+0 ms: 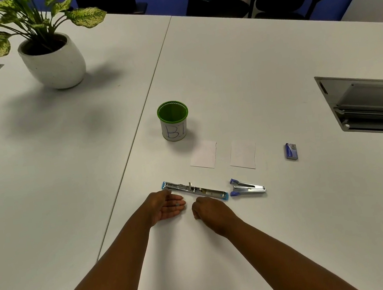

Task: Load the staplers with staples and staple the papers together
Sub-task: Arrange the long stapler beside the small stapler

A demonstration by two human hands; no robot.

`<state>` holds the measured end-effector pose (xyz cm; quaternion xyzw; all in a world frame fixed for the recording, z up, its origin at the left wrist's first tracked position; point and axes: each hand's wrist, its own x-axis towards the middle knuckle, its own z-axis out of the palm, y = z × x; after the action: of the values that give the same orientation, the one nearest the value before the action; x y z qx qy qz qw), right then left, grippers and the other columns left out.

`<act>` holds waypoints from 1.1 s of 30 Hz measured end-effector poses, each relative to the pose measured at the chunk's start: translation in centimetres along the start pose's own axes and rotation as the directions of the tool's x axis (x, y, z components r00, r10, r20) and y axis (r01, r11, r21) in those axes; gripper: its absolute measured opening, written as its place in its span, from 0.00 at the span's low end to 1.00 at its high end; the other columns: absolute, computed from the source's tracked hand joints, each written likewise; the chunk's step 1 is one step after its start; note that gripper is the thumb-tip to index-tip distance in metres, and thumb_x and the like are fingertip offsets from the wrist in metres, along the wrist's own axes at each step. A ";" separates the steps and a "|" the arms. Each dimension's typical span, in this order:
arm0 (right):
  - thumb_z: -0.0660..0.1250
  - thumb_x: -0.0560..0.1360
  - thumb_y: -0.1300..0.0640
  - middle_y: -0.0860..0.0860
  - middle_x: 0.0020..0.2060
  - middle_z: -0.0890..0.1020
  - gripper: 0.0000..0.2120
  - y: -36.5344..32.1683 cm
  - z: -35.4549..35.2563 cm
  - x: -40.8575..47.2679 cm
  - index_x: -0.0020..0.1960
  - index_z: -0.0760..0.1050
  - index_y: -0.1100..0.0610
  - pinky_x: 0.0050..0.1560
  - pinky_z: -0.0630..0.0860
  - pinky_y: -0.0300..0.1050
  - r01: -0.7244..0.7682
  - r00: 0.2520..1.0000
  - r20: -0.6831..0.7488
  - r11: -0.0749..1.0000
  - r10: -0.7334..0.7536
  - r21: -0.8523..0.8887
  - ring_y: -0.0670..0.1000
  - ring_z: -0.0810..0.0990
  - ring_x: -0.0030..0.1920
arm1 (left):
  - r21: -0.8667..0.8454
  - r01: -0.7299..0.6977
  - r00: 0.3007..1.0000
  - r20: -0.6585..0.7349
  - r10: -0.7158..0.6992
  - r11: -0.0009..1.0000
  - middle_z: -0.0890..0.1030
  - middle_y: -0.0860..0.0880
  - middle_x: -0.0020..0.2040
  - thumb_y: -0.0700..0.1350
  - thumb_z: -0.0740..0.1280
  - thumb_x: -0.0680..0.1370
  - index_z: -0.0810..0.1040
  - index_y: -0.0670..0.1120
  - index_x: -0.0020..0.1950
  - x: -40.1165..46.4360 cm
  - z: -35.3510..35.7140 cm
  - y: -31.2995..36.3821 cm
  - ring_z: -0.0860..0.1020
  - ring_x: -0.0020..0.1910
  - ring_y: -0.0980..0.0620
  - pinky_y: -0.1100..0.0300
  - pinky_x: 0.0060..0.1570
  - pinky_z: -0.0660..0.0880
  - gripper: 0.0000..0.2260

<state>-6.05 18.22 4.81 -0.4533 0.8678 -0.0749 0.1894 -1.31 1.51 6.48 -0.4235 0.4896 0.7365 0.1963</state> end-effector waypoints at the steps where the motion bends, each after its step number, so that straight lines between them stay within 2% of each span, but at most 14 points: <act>1: 0.54 0.77 0.65 0.61 0.54 0.76 0.11 0.0 0.1 0.0 0.54 0.73 0.65 0.52 0.68 0.51 -0.003 1.000 0.004 1.000 0.003 0.017 0.59 0.73 0.56 | 0.002 0.000 1.000 0.001 0.000 1.000 0.84 0.45 0.32 0.44 0.53 0.81 0.78 0.37 0.45 0.0 0.0 0.0 0.83 0.31 0.51 0.61 0.33 0.80 0.17; 3: 0.56 0.77 0.64 0.60 0.53 0.77 0.10 0.2 0.1 0.1 0.53 0.74 0.63 0.52 0.68 0.49 -0.054 0.998 -0.003 0.990 0.055 0.127 0.59 0.74 0.55 | 0.003 -0.001 1.000 -0.001 0.001 1.000 0.84 0.45 0.33 0.44 0.54 0.81 0.78 0.37 0.45 0.0 -0.1 0.0 0.83 0.32 0.51 0.61 0.34 0.80 0.16; 6: 0.60 0.76 0.62 0.58 0.51 0.81 0.10 0.7 -0.5 0.4 0.49 0.78 0.63 0.51 0.68 0.44 -0.179 0.974 -0.062 0.907 0.218 0.380 0.55 0.77 0.54 | 0.001 -0.002 1.000 -0.003 0.002 1.000 0.84 0.45 0.33 0.44 0.54 0.81 0.78 0.38 0.45 0.0 -0.2 0.1 0.83 0.34 0.51 0.61 0.34 0.80 0.16; 8: 0.61 0.75 0.62 0.56 0.50 0.82 0.10 1.0 -1.0 0.3 0.49 0.80 0.62 0.51 0.69 0.42 -0.204 0.956 -0.107 0.881 0.274 0.428 0.53 0.78 0.53 | -0.003 -0.003 1.000 -0.006 0.002 1.000 0.84 0.45 0.32 0.44 0.53 0.81 0.78 0.38 0.44 0.0 -0.3 0.1 0.83 0.32 0.52 0.62 0.33 0.80 0.17; 13: 0.59 0.76 0.59 0.56 0.50 0.82 0.12 1.2 -0.7 0.3 0.51 0.81 0.59 0.50 0.71 0.47 -0.029 0.995 -0.088 0.988 0.043 0.154 0.55 0.77 0.53 | -0.007 -0.001 1.000 -0.014 0.001 1.000 0.84 0.45 0.32 0.44 0.53 0.81 0.78 0.38 0.44 0.0 -0.3 0.2 0.83 0.32 0.52 0.62 0.31 0.80 0.17; 15: 0.58 0.76 0.60 0.57 0.47 0.82 0.13 1.1 -0.3 0.5 0.49 0.81 0.60 0.44 0.70 0.47 0.016 0.996 -0.084 0.997 -0.009 0.079 0.58 0.78 0.50 | -0.002 -0.002 1.000 -0.019 0.002 1.000 0.84 0.45 0.33 0.44 0.53 0.81 0.78 0.38 0.44 0.1 -0.3 0.2 0.83 0.34 0.51 0.62 0.32 0.80 0.17; 17: 0.59 0.73 0.63 0.60 0.40 0.81 0.11 0.8 -0.3 0.6 0.41 0.80 0.63 0.36 0.66 0.45 0.046 0.997 -0.057 0.999 -0.046 0.002 0.61 0.80 0.42 | 0.003 -0.003 1.000 -0.024 0.003 1.000 0.84 0.45 0.33 0.44 0.53 0.81 0.78 0.38 0.44 0.1 -0.4 0.2 0.82 0.37 0.49 0.61 0.34 0.80 0.17; 20: 0.70 0.62 0.62 0.54 0.26 0.78 0.07 0.4 -0.7 0.3 0.27 0.76 0.59 0.28 0.60 0.37 0.111 0.992 0.087 0.977 -0.096 -0.180 0.56 0.79 0.27 | 0.003 -0.002 1.000 -0.025 0.002 1.000 0.84 0.45 0.33 0.44 0.54 0.81 0.78 0.38 0.44 0.1 -0.4 0.2 0.81 0.40 0.48 0.60 0.35 0.79 0.17; 21: 0.75 0.55 0.60 0.50 0.23 0.76 0.10 0.3 -0.6 0.5 0.23 0.73 0.55 0.26 0.56 0.34 0.110 0.990 0.116 0.969 -0.086 -0.220 0.51 0.77 0.22 | 0.001 -0.002 1.000 -0.026 0.002 1.000 0.84 0.44 0.34 0.44 0.54 0.81 0.78 0.38 0.44 0.1 -0.4 0.1 0.81 0.41 0.48 0.60 0.35 0.79 0.17; 23: 0.79 0.46 0.57 0.47 0.19 0.73 0.16 -0.1 -0.9 0.7 0.20 0.70 0.53 0.25 0.51 0.33 0.115 0.992 0.075 0.958 -0.098 -0.263 0.46 0.72 0.18 | 0.000 -0.001 1.000 -0.029 0.001 1.000 0.84 0.44 0.35 0.44 0.54 0.81 0.78 0.38 0.45 0.0 -0.3 0.1 0.81 0.41 0.47 0.60 0.35 0.80 0.17; 26: 0.80 0.45 0.58 0.47 0.18 0.72 0.17 -0.5 -1.0 0.8 0.20 0.70 0.53 0.22 0.52 0.33 0.159 0.987 0.072 0.939 -0.143 -0.304 0.45 0.71 0.18 | -0.001 0.004 1.000 -0.028 -0.004 1.000 0.84 0.44 0.33 0.44 0.54 0.81 0.78 0.37 0.45 0.0 -0.2 0.0 0.82 0.39 0.47 0.60 0.34 0.80 0.17; 30: 0.80 0.45 0.58 0.47 0.19 0.73 0.16 -0.5 -0.5 1.5 0.21 0.71 0.53 0.18 0.59 0.32 0.205 0.979 0.071 0.896 -0.193 -0.394 0.45 0.72 0.18 | -0.008 0.002 1.000 -0.012 -0.002 1.000 0.84 0.44 0.32 0.44 0.54 0.81 0.78 0.37 0.45 0.1 -0.2 0.1 0.83 0.31 0.50 0.61 0.32 0.80 0.17; 32: 0.78 0.50 0.59 0.48 0.21 0.75 0.13 -0.6 -0.6 1.7 0.23 0.73 0.53 0.19 0.62 0.33 0.233 0.971 0.050 0.885 -0.232 -0.403 0.46 0.75 0.21 | -0.018 0.001 1.000 -0.011 -0.001 1.000 0.84 0.44 0.32 0.44 0.54 0.81 0.78 0.37 0.45 0.1 -0.3 0.2 0.83 0.31 0.50 0.61 0.32 0.81 0.17; 33: 0.76 0.56 0.61 0.50 0.25 0.78 0.09 -0.6 -0.7 1.7 0.28 0.75 0.55 0.22 0.66 0.35 0.246 0.967 0.049 0.878 -0.248 -0.410 0.49 0.78 0.25 | -0.022 0.001 1.000 -0.012 -0.001 1.000 0.84 0.44 0.32 0.44 0.54 0.81 0.78 0.37 0.45 0.1 -0.4 0.2 0.83 0.30 0.50 0.61 0.32 0.81 0.17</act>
<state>-6.74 16.44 5.19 -0.5898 0.7994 0.0854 0.0759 -1.29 1.08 6.45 -0.4303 0.4823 0.7393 0.1889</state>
